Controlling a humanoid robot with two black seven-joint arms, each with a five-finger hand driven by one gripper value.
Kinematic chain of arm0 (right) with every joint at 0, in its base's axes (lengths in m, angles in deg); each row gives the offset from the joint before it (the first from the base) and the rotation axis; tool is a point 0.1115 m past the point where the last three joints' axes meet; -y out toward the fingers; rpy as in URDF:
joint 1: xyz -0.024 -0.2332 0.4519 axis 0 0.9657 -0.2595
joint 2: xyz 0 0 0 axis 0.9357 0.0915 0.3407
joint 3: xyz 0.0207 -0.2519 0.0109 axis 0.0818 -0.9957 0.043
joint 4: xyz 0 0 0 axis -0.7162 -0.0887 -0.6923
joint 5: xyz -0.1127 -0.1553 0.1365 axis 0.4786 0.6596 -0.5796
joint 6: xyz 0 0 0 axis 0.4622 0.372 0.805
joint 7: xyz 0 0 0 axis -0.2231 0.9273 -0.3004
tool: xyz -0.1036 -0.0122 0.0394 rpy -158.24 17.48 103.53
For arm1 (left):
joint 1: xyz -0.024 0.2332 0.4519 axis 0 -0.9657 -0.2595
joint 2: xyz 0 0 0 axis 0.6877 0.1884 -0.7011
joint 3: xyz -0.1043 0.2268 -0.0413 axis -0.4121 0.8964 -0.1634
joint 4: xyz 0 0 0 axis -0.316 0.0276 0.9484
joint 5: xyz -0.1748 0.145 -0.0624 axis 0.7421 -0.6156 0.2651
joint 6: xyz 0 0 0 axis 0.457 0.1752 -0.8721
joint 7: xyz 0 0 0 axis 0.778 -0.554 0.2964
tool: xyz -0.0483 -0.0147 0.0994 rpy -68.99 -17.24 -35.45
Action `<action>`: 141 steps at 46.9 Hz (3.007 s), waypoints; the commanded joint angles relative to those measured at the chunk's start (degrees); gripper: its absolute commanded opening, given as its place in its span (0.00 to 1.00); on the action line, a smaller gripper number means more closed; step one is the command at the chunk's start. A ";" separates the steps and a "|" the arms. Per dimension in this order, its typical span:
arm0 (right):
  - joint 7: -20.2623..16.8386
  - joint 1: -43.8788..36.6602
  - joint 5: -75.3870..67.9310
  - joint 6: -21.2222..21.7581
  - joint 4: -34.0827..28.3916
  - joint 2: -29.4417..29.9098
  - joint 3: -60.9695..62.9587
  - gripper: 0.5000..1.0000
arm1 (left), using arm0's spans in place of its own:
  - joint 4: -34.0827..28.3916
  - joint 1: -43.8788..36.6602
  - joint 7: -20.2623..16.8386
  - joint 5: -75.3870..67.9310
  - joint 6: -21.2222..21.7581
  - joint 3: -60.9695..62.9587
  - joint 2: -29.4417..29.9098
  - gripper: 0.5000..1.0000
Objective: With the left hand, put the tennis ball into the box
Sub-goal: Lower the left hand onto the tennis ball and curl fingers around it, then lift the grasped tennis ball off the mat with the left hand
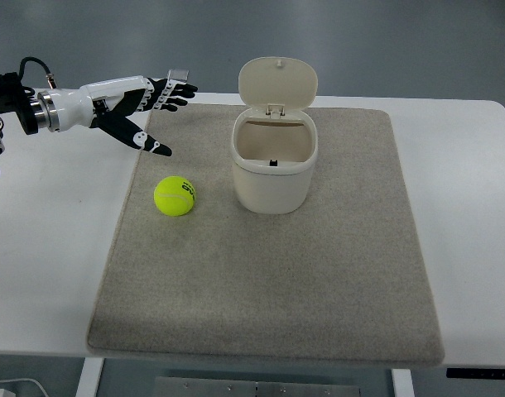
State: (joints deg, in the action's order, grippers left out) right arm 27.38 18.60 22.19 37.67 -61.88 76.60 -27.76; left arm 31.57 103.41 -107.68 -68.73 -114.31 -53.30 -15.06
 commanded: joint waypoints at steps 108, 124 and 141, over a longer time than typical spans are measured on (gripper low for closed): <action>0.00 0.03 0.00 0.00 0.00 0.00 -0.03 0.88 | 10.04 -10.54 -6.95 -40.08 30.54 4.03 1.40 0.00; 0.00 -0.05 0.00 0.00 0.00 0.00 -0.03 0.88 | 12.41 -10.01 -6.95 -42.70 46.08 2.53 3.77 0.00; 0.00 -0.05 0.00 0.00 0.00 0.00 -0.03 0.88 | 18.74 -2.90 -7.04 -48.86 50.66 2.53 6.23 0.00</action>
State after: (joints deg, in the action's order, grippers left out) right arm 27.38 18.59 22.18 37.67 -61.88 76.60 -27.78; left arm 50.11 98.17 -114.68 -115.96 -63.75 -50.95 -8.69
